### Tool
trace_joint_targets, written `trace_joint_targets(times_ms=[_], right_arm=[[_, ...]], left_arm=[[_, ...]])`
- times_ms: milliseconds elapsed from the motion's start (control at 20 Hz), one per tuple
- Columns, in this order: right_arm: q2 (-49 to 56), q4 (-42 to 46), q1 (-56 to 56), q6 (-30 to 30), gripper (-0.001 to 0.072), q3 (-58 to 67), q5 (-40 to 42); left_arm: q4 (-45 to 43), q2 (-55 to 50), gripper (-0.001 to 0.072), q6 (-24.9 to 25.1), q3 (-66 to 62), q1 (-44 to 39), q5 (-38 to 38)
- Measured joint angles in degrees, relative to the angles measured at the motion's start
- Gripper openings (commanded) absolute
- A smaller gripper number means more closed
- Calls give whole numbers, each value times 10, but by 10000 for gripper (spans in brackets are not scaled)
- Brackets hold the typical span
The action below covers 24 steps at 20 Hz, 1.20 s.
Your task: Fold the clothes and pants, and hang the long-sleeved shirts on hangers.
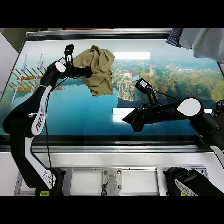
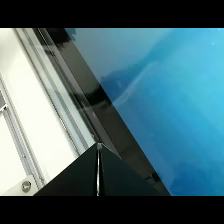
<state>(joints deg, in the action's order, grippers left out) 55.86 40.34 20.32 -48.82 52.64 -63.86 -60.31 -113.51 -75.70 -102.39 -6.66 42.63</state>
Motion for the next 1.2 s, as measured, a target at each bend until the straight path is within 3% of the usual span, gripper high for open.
trace_joint_targets(times_ms=[200,250,300,600,1200], right_arm=[[0,0,0,0,17,0,0],[0,0,0,0,17,0,0],[0,0,0,0,17,0,0],[0,0,0,0,17,0,0],[0,0,0,0,17,0,0]], left_arm=[[-4,-86,664,-4,-92,-6,3],[-4,-100,387,-4,-107,-9,3],[-4,-110,22,-7,-116,-13,3],[7,-83,13,-43,-129,-9,71],[-98,302,13,-27,-113,-61,344]])
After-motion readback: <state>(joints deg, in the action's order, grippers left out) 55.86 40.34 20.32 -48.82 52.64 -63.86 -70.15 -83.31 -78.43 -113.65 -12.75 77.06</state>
